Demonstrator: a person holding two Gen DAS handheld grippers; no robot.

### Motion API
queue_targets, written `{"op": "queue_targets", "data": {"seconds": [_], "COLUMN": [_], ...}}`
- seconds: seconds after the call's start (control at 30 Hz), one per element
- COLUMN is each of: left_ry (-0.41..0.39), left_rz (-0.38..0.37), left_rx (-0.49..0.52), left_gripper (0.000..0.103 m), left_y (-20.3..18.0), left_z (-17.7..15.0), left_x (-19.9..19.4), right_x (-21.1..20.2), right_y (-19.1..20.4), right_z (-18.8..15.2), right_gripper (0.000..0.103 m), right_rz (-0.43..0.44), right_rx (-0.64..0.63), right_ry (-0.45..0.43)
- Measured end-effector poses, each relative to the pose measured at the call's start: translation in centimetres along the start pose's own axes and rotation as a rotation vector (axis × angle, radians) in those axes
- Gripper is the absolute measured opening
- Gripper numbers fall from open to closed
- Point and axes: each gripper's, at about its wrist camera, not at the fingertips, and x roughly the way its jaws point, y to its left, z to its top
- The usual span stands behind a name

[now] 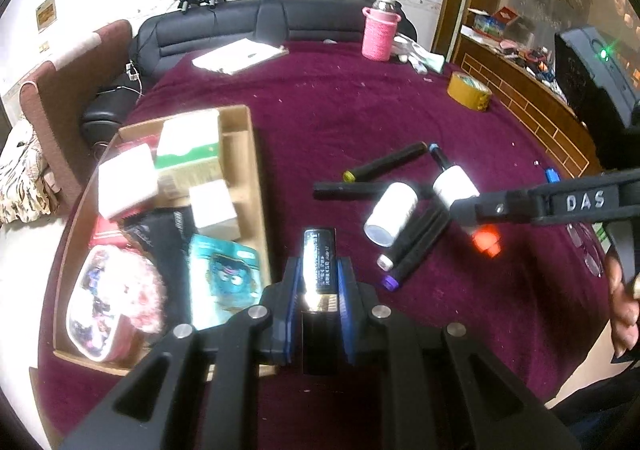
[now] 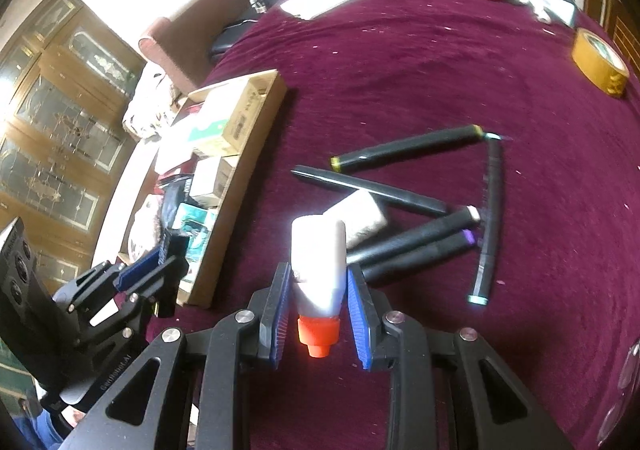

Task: Organize objects
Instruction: 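Carry the black tube and glue bottle over the cardboard tray with both grippers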

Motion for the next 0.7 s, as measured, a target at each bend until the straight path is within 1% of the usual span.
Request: {"op": "queue_targets", "data": {"seconds": [0.2, 0.4, 0.5, 0.57, 0.7], "left_ry": [-0.033, -0.036, -0.032, -0.020, -0.001], "left_rz": [0.011, 0.055, 0.082, 0.095, 0.106], "left_rx": [-0.047, -0.118, -0.145, -0.163, -0.171], "left_gripper": [0.017, 0.017, 0.017, 0.017, 0.017], "left_y": [3.3, 8.8, 11.3, 13.0, 15.1], "left_z": [0.8, 1.3, 1.4, 1.4, 1.5], "left_x": [-1.5, -2.4, -2.3, -2.1, -1.3], "right_x": [1.3, 3.8, 5.1, 6.1, 8.0], "right_y": [3.0, 7.2, 8.8, 9.7, 10.0], "right_z": [1.8, 4.0, 5.2, 6.5, 8.7], "right_gripper": [0.030, 0.031, 0.031, 0.031, 0.031], "right_rz": [0.040, 0.079, 0.076, 0.058, 0.038], "right_rx": [-0.017, -0.047, -0.057, -0.059, -0.013], "right_ry": [0.016, 0.033, 0.037, 0.032, 0.028]}}
